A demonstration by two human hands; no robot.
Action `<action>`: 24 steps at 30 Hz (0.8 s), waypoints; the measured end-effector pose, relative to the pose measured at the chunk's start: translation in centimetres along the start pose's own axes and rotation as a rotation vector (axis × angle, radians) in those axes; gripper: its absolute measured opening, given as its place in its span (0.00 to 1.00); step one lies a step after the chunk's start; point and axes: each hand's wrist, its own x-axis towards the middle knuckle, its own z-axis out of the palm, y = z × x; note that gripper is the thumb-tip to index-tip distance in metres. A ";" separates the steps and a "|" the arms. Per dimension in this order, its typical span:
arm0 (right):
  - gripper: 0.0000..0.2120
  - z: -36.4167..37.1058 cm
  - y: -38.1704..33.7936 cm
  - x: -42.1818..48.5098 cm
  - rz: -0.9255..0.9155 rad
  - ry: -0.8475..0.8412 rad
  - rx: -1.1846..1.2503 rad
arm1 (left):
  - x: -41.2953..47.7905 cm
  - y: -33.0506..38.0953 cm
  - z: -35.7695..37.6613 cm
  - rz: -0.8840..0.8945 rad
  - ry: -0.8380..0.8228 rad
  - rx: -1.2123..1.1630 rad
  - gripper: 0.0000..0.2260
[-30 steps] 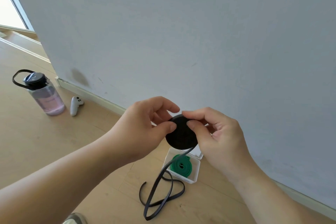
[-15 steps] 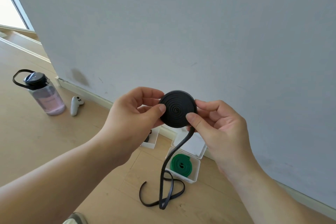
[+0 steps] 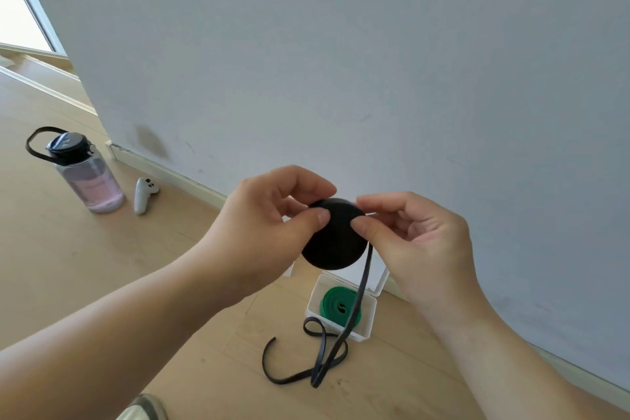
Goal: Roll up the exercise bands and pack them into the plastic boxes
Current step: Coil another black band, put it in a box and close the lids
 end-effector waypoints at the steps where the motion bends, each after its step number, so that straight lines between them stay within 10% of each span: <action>1: 0.14 0.0 -0.1 0.1 0.010 -0.003 0.027 | 0.0 0.0 -0.2 -0.035 0.005 -0.087 0.10; 12: 0.14 0.8 0.5 -0.3 -0.232 -0.083 -0.240 | -0.8 -0.7 0.1 0.155 -0.124 0.368 0.17; 21: 0.10 0.4 0.0 0.3 0.120 0.064 0.175 | 0.1 0.1 -0.1 -0.087 0.075 -0.243 0.11; 24: 0.13 0.5 0.2 0.2 0.068 0.026 0.055 | -0.1 -0.5 -0.1 -0.031 0.064 0.042 0.07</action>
